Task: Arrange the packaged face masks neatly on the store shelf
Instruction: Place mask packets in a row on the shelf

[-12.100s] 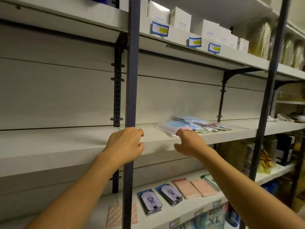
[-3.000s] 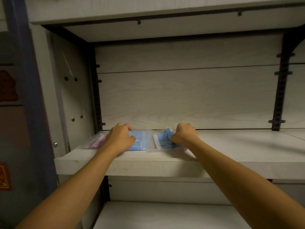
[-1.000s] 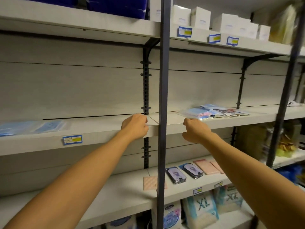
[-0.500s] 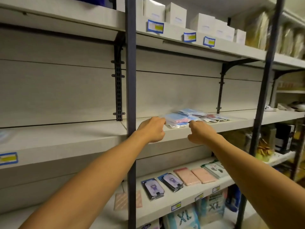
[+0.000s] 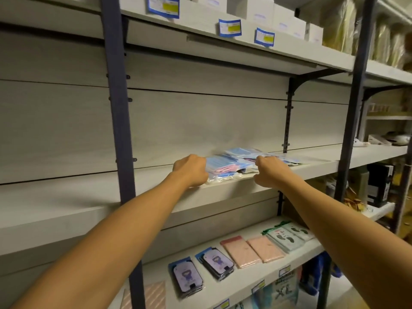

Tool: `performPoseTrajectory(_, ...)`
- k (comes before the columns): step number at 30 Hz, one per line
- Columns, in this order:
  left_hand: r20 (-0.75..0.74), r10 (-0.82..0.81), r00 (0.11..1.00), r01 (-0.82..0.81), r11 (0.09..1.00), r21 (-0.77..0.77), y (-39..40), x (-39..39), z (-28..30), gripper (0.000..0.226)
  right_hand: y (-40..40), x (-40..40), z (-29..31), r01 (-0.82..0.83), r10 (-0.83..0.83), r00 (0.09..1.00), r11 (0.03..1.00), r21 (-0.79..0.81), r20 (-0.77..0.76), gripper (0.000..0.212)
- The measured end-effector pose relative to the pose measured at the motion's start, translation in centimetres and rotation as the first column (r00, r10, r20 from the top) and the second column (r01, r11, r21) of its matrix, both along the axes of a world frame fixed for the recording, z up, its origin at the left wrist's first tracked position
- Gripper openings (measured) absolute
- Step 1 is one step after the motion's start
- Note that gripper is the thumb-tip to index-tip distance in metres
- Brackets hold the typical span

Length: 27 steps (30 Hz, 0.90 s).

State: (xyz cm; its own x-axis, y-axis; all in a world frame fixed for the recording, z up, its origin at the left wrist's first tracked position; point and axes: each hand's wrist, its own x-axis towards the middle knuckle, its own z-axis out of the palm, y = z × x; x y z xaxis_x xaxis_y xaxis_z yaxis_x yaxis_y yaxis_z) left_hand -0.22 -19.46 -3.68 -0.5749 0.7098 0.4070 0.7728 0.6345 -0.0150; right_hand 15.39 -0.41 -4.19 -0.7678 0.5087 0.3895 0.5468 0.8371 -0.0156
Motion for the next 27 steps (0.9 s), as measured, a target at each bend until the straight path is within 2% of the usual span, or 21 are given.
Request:
performPoseTrajectory(5,0.173,0.06,0.983,-0.078,0.992,0.102,3.5,-2.1,-0.3,0.018,4.1,-1.1,0.4,0.024,-0.024,0.999,1.0,0.009,-0.038,0.034)
performPoseTrajectory(11,0.379,0.13,0.916,-0.223,0.952,0.212,7.2,-4.7,-0.4,0.019,9.9,-3.1,1.5,0.03,-0.033,0.992,0.999,-0.028,-0.12,0.031)
performPoseTrajectory(17,0.492,0.285,0.823,-0.421,0.887,0.19,10.4,-5.8,0.0,0.036,16.9,-5.9,2.1,-0.011,0.01,0.992,1.0,-0.012,-0.13,0.033)
performPoseTrajectory(21,0.571,0.35,0.743,-0.506,0.851,0.137,12.1,-6.0,0.5,0.052,21.1,-8.2,2.4,-0.07,0.058,0.987,0.994,-0.078,-0.151,0.039)
performPoseTrajectory(24,0.602,0.394,0.694,-0.545,0.834,0.082,13.2,-6.2,1.2,0.054,23.6,-10.3,2.8,-0.136,0.113,0.982,0.979,-0.152,-0.154,0.043)
performPoseTrajectory(27,0.583,0.448,0.678,-0.598,0.797,0.083,14.0,-6.6,1.6,0.047,24.4,-11.7,3.3,-0.192,0.154,0.974,0.949,-0.25,-0.164,0.049)
